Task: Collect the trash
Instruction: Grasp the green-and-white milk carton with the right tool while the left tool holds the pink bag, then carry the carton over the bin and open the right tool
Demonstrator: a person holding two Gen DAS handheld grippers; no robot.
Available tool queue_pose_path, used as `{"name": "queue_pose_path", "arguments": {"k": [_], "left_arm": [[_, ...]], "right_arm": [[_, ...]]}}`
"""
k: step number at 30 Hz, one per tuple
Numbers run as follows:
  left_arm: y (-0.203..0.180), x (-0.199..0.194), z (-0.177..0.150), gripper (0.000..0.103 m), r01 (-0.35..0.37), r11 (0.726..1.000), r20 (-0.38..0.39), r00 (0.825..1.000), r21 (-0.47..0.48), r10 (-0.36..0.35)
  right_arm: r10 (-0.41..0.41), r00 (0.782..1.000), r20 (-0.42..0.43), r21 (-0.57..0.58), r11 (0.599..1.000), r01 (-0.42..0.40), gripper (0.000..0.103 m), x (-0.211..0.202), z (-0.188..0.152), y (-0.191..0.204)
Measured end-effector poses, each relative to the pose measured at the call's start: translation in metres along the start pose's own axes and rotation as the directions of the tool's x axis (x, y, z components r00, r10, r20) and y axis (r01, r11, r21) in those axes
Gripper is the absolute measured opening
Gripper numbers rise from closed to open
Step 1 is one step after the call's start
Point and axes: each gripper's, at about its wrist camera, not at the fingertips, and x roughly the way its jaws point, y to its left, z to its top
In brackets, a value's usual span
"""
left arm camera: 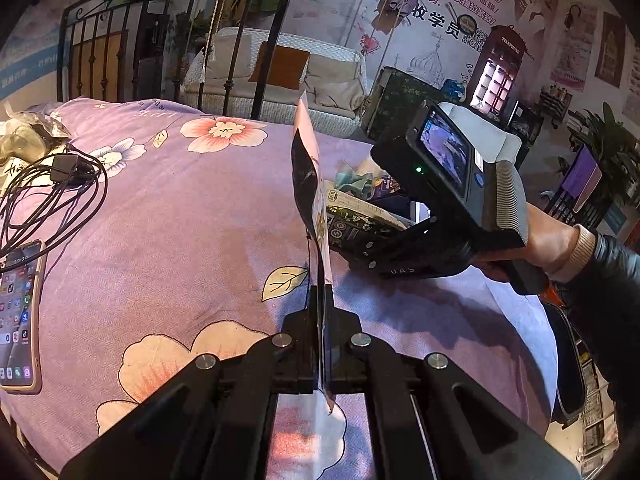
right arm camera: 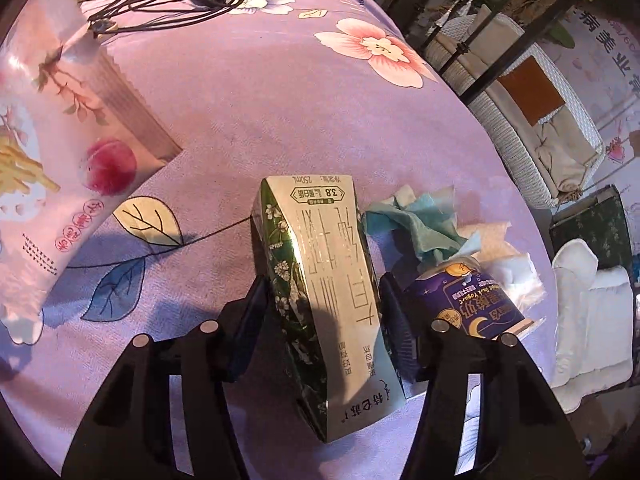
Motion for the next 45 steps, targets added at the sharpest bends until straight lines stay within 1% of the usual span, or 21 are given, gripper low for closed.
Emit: {"name": "queue_pose_path", "arguments": {"k": [2,4,8,10,14,16,20,24,27,30,33,35,37,39,42,45], "left_arm": [[-0.001,-0.004,-0.001,0.003,-0.007,1.000,0.007,1.000,0.006,0.007],[-0.003,-0.008,-0.002,0.003,-0.019,1.000,0.017,1.000,0.018,0.019],[-0.010,-0.012,-0.004,0.002,-0.005,1.000,0.026,1.000,0.027,0.005],[-0.016,-0.014,-0.005,0.002,0.006,0.999,0.029,1.000,0.034,-0.007],[-0.033,-0.018,-0.008,0.002,0.040,0.997,0.039,0.998,0.062,-0.043],[-0.046,-0.020,-0.010,0.003,0.063,0.994,0.041,0.997,0.085,-0.067],[-0.078,-0.021,-0.015,0.002,0.117,0.983,0.038,0.992,0.138,-0.123],[-0.112,-0.018,-0.018,0.002,0.173,0.964,0.024,0.983,0.204,-0.182],[-0.141,-0.014,-0.024,0.002,0.217,0.940,0.003,0.974,0.262,-0.226],[-0.172,-0.009,-0.032,0.002,0.252,0.911,-0.019,0.965,0.327,-0.260],[-0.197,-0.003,-0.038,0.003,0.297,0.881,-0.047,0.952,0.367,-0.302],[-0.212,0.002,-0.040,0.002,0.329,0.862,-0.069,0.942,0.387,-0.328],[-0.227,0.007,-0.043,0.002,0.358,0.842,-0.092,0.931,0.403,-0.352],[-0.241,0.012,-0.046,0.002,0.385,0.825,-0.114,0.921,0.414,-0.372],[-0.260,0.020,-0.050,0.003,0.421,0.803,-0.148,0.906,0.423,-0.397],[-0.274,0.030,-0.054,0.003,0.453,0.783,-0.188,0.891,0.427,-0.414]], "right_arm": [[0.015,0.999,0.047,0.069,0.997,-0.018,0.050,-0.012,-0.006,-0.003],[0.019,0.995,0.096,0.143,0.989,-0.033,0.050,-0.025,-0.016,-0.007],[0.017,0.987,0.158,0.232,0.971,-0.054,0.049,-0.047,-0.043,-0.005],[0.034,0.980,0.198,0.285,0.954,-0.091,0.050,-0.062,-0.061,-0.004],[0.018,0.965,0.263,0.391,0.912,-0.123,0.050,-0.092,-0.096,-0.002],[-0.011,0.958,0.285,0.445,0.887,-0.122,0.050,-0.109,-0.118,-0.001],[-0.089,0.950,0.299,0.539,0.837,-0.091,0.050,-0.137,-0.165,0.001],[-0.158,0.939,0.305,0.632,0.771,-0.075,0.050,-0.165,-0.214,-0.001],[-0.217,0.938,0.270,0.695,0.718,-0.034,0.050,-0.179,-0.247,-0.003],[-0.263,0.936,0.234,0.751,0.660,-0.002,0.050,-0.194,-0.282,-0.005],[-0.319,0.931,0.177,0.817,0.576,0.043,0.050,-0.205,-0.321,-0.006],[-0.348,0.928,0.135,0.847,0.527,0.074,0.050,-0.212,-0.342,-0.008],[-0.367,0.926,0.091,0.873,0.477,0.103,0.050,-0.217,-0.363,-0.010],[-0.385,0.922,0.031,0.892,0.426,0.148,0.050,-0.219,-0.380,-0.012],[-0.366,0.929,-0.064,0.917,0.345,0.199,0.050,-0.210,-0.405,-0.020],[-0.316,0.937,-0.149,0.923,0.294,0.246,0.050,-0.189,-0.425,-0.029]]}}
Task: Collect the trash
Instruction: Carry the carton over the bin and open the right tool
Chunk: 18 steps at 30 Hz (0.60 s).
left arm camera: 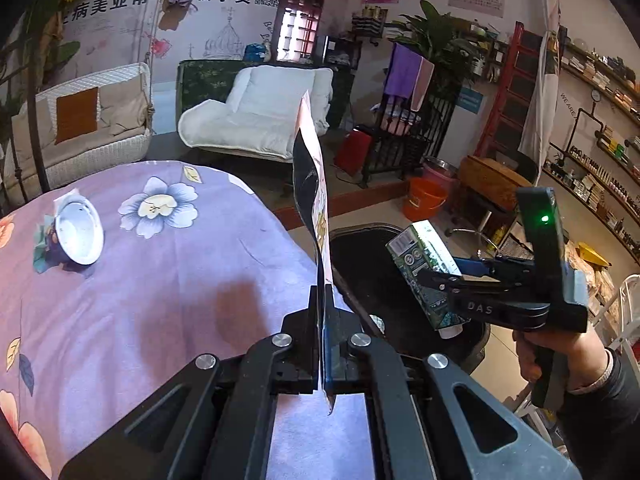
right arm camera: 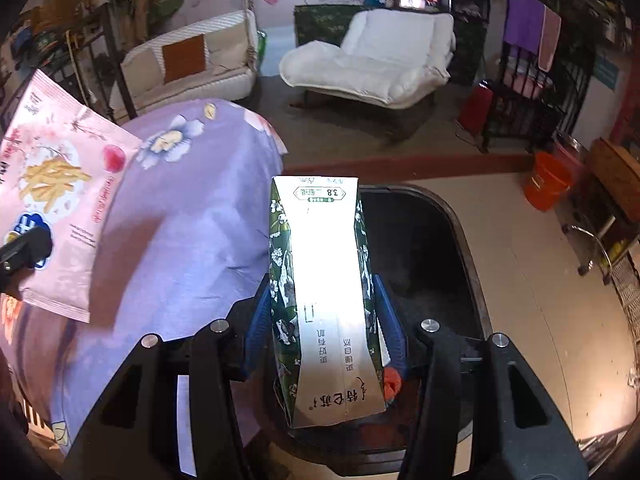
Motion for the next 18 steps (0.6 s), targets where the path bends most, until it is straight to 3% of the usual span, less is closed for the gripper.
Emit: {"name": "queue_pose_path", "arguments": {"k": [8,18], "left_arm": [[-0.024,0.025,-0.001,0.003,0.039,0.999,-0.059,0.998,0.033,-0.037],[-0.041,0.047,-0.003,0.003,0.080,0.996,-0.118,0.990,0.040,-0.075]], "right_arm": [[-0.057,0.978,-0.202,0.088,0.993,0.076,0.050,0.065,-0.015,-0.039],[-0.097,0.955,-0.279,0.071,0.990,0.121,0.053,0.091,-0.011,-0.045]]}}
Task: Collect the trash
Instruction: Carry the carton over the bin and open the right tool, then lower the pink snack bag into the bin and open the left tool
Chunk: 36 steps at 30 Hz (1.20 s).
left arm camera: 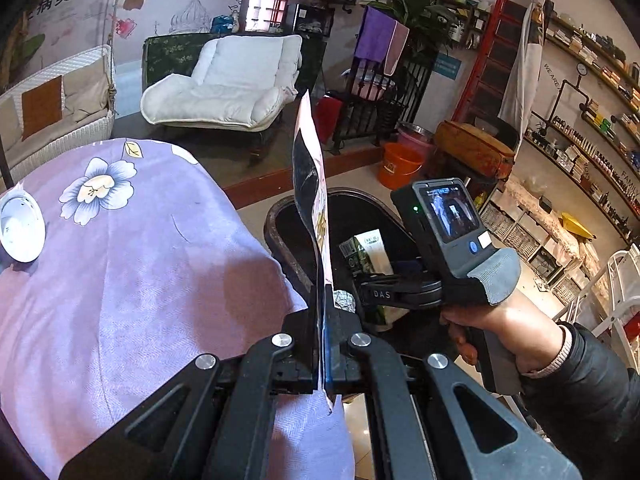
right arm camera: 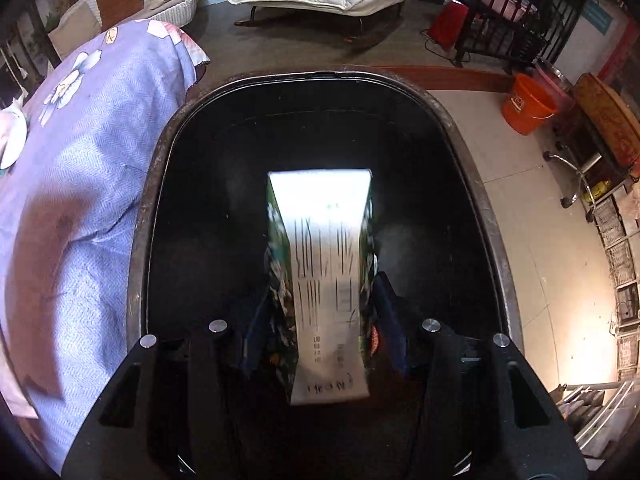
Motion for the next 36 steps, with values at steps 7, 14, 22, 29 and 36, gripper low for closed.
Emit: {"name": "queue_pose_path", "arguments": {"k": [7,14,22,29,36], "left_arm": [[-0.016,0.013,-0.002,0.003,0.002,0.999,-0.024,1.000,0.036,-0.001],[-0.037,0.035,0.011,0.003,0.053,0.998,-0.056,0.997,0.043,-0.051],[-0.062,0.074,0.018,0.003,0.107,0.993,-0.142,0.985,0.039,-0.101],[-0.080,0.103,0.018,0.003,0.096,0.993,-0.202,0.976,0.071,-0.080],[-0.087,0.122,0.017,0.009,0.056,0.991,-0.240,0.970,0.124,-0.025]], "right_arm": [[-0.001,0.996,0.085,0.034,0.999,-0.002,0.054,-0.024,-0.019,-0.007],[-0.046,0.976,0.214,0.107,0.994,0.024,0.059,-0.072,-0.056,-0.028],[-0.120,0.956,0.269,0.223,0.973,0.060,0.063,-0.102,-0.085,-0.062],[-0.158,0.953,0.258,0.282,0.956,0.082,0.065,-0.113,-0.101,-0.086],[-0.168,0.951,0.258,0.309,0.947,0.084,0.069,-0.115,-0.104,-0.098]]}}
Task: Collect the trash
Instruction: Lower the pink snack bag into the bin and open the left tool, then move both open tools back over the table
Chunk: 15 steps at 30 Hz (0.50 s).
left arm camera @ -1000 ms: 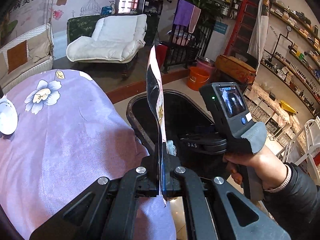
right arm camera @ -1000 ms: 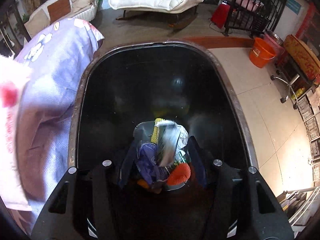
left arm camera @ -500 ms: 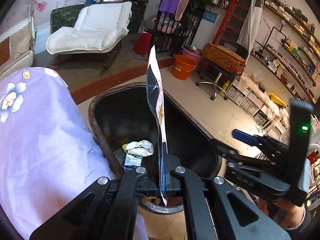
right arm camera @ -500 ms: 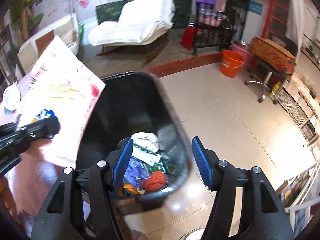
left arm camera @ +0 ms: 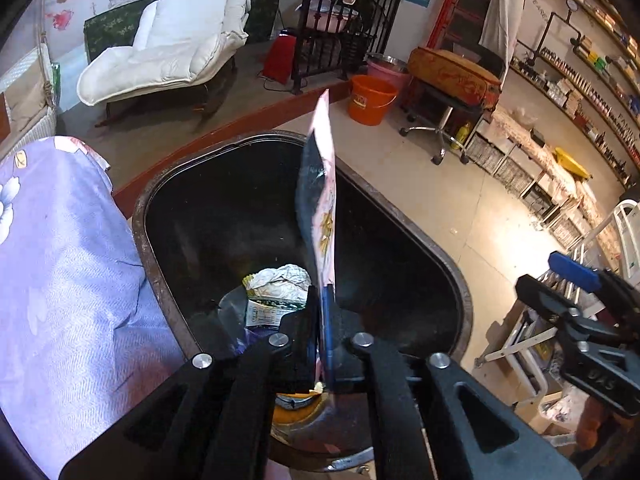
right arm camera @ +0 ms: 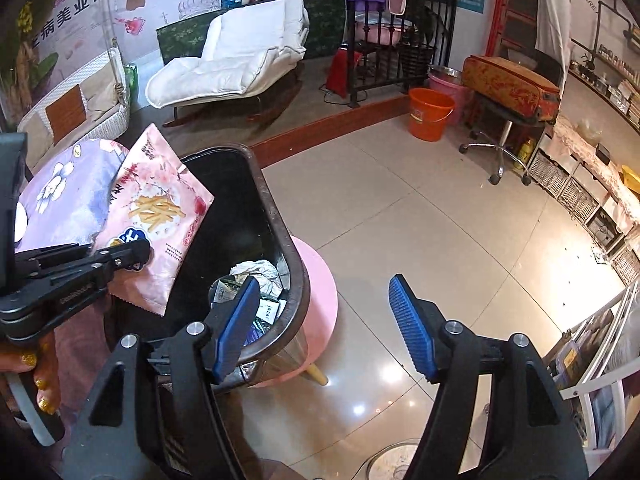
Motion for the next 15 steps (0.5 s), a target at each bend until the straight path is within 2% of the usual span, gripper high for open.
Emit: {"name": "queue_pose_path", "arguments": {"k": [1,3,6,11,15], "left_arm": [[-0.001,0.002,0.000,0.012,-0.005,1.000,-0.008,1.000,0.006,0.005],[0.000,0.003,0.001,0.033,-0.001,1.000,-0.011,1.000,0.007,0.001],[0.002,0.000,-0.003,0.050,0.011,1.000,0.011,1.000,0.015,-0.011],[0.000,-0.012,-0.007,0.065,-0.015,0.999,0.070,0.998,0.044,0.012],[0.003,-0.025,-0.010,0.070,-0.027,0.999,0.113,0.993,0.045,0.022]], "right_arm": [[0.000,1.000,0.001,0.003,1.000,0.000,0.069,0.000,0.001,-0.001],[-0.003,1.000,0.001,0.007,1.000,0.003,0.070,0.001,0.001,-0.004],[-0.001,1.000,0.003,0.014,1.000,0.001,0.071,0.000,0.001,-0.005],[-0.003,1.000,0.008,0.015,1.000,0.003,0.073,0.000,0.002,-0.006],[-0.003,1.000,0.013,0.013,1.000,0.002,0.074,-0.001,0.002,-0.002]]}}
